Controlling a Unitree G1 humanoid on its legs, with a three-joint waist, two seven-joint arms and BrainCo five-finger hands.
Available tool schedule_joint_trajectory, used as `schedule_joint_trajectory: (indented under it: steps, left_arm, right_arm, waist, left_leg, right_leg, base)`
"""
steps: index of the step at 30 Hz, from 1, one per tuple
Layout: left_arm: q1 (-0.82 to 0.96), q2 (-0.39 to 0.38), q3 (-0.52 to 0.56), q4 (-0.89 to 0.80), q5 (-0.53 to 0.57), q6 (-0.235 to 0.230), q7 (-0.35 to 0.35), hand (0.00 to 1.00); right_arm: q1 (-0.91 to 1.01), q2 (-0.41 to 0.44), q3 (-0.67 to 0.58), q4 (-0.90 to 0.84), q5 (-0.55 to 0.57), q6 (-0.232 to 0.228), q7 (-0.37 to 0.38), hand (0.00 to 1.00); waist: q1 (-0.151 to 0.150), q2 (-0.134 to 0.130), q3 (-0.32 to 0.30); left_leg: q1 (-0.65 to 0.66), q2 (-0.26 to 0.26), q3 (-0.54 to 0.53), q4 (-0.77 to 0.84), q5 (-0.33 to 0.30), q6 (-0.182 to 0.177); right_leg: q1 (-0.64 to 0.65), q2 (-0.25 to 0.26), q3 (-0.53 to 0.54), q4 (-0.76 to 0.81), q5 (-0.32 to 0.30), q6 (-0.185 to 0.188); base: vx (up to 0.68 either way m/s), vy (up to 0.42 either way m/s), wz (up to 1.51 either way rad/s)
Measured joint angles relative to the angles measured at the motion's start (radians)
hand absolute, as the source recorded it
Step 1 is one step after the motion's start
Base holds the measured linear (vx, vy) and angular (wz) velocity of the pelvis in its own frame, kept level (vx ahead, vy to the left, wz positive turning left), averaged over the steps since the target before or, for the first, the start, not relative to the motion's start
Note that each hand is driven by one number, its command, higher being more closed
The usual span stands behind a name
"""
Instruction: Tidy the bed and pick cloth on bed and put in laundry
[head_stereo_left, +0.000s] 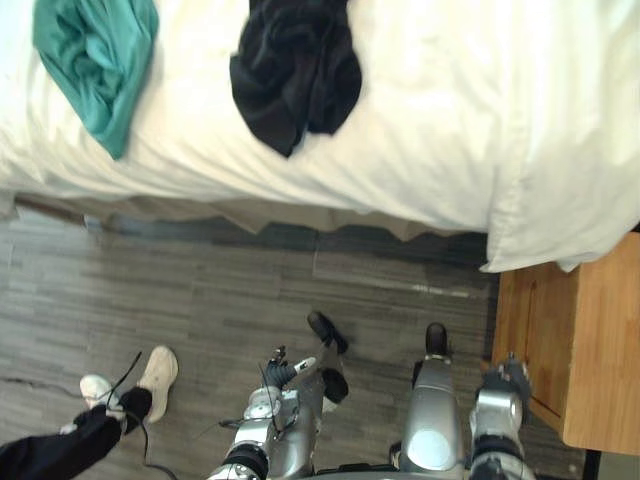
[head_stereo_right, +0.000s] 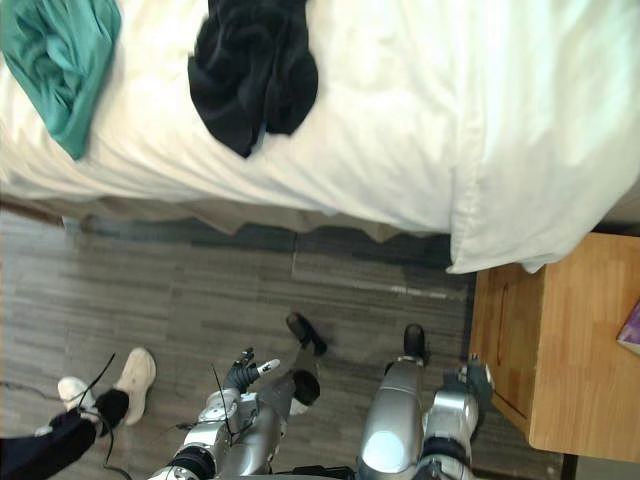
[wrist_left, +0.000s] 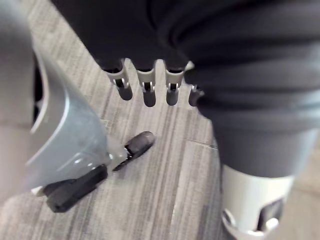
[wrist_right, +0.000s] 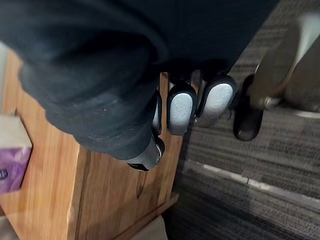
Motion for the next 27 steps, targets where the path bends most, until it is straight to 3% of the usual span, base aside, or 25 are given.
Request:
schedule_joint_trajectory:
  steps: [1, 5, 9, 11, 17, 22, 24, 26, 27]
  left_arm:
    - [0.002, 0.000, 0.006, 0.001, 0.000, 0.000, 0.000, 0.00]
    - [0.041, 0.008, 0.029, 0.027, 0.024, 0.019, -0.002, 0.00]
    - [0.076, 0.015, 0.088, 0.041, 0.091, 0.046, -0.002, 0.00]
    - [0.086, 0.027, 0.091, 0.058, 0.108, 0.047, -0.005, 0.00]
    - [0.105, 0.069, 0.090, 0.089, 0.149, 0.068, -0.006, 0.00]
    - [0.105, 0.092, 0.100, 0.113, 0.175, 0.077, -0.006, 0.00]
    - [0.111, 0.099, 0.128, 0.108, 0.174, 0.077, -0.006, 0.00]
    - [0.145, 0.103, 0.144, 0.043, 0.173, 0.077, -0.005, 0.00]
    - [0.147, 0.105, 0.155, 0.027, 0.163, 0.076, -0.001, 0.00]
  right_arm:
    - [0.006, 0.002, 0.014, 0.005, -0.002, 0.003, 0.003, 0.00]
    - [0.035, 0.012, 0.040, 0.078, -0.102, 0.050, 0.026, 0.00]
    - [0.098, 0.023, 0.042, 0.154, -0.331, 0.108, 0.042, 0.00]
    - [0.110, 0.023, 0.058, 0.190, -0.404, 0.116, 0.048, 0.00]
    - [0.127, 0.006, 0.110, 0.259, -0.614, 0.151, 0.077, 0.00]
    - [0.139, -0.010, 0.123, 0.276, -0.635, 0.153, 0.085, 0.00]
    - [0.148, -0.016, 0.125, 0.302, -0.635, 0.152, 0.084, 0.00]
    - [0.151, -0.028, 0.129, 0.319, -0.638, 0.151, 0.086, 0.00]
    - [0.158, -0.035, 0.129, 0.321, -0.638, 0.152, 0.084, 0.00]
  waist:
    - [0.001, -0.004, -0.010]
    - [0.003, -0.047, -0.069]
    - [0.011, -0.099, -0.149]
    - [0.011, -0.112, -0.167]
    - [0.002, -0.120, -0.185]
    - [0.000, -0.123, -0.188]
    - [0.004, -0.130, -0.203]
    - [0.009, -0.130, -0.202]
    - [0.004, -0.124, -0.199]
  left_leg:
    - [0.006, 0.005, 0.000, 0.000, 0.000, 0.000]
    - [0.066, 0.028, -0.023, 0.000, 0.002, 0.000]
    - [0.152, 0.027, -0.068, 0.000, -0.003, -0.007]
    - [0.185, 0.028, -0.079, 0.000, -0.008, -0.013]
    - [0.247, 0.049, -0.064, -0.001, -0.025, -0.038]
    - [0.281, 0.071, -0.028, 0.000, -0.031, -0.052]
    - [0.261, 0.104, -0.012, 0.083, -0.071, -0.084]
    - [0.162, 0.210, -0.038, 0.379, -0.146, -0.085]
    - [0.117, 0.244, -0.077, 0.492, -0.148, -0.087]
  right_leg:
    - [0.009, 0.005, -0.004, -0.008, -0.002, -0.004]
    - [0.111, 0.031, -0.045, -0.060, 0.005, -0.016]
    - [0.248, 0.038, -0.100, -0.118, 0.000, -0.026]
    - [0.291, 0.046, -0.107, -0.132, -0.004, -0.039]
    - [0.342, 0.069, -0.089, -0.146, -0.017, -0.062]
    - [0.357, 0.092, -0.054, -0.168, -0.012, -0.075]
    - [0.358, 0.097, -0.047, -0.174, -0.010, -0.076]
    - [0.355, 0.113, -0.024, -0.162, 0.000, -0.066]
    - [0.357, 0.114, -0.026, -0.149, 0.001, -0.066]
  base:
    - [0.04, -0.069, -0.10]
    - [0.08, -0.101, 0.09]
    - [0.13, -0.095, 0.22]
    - [0.07, -0.051, 0.04]
    - [0.00, -0.055, -0.12]
    - [-0.02, -0.040, -0.27]
    - [0.05, -0.051, -0.20]
    - [0.07, -0.116, -0.34]
    - [0.04, -0.129, -0.24]
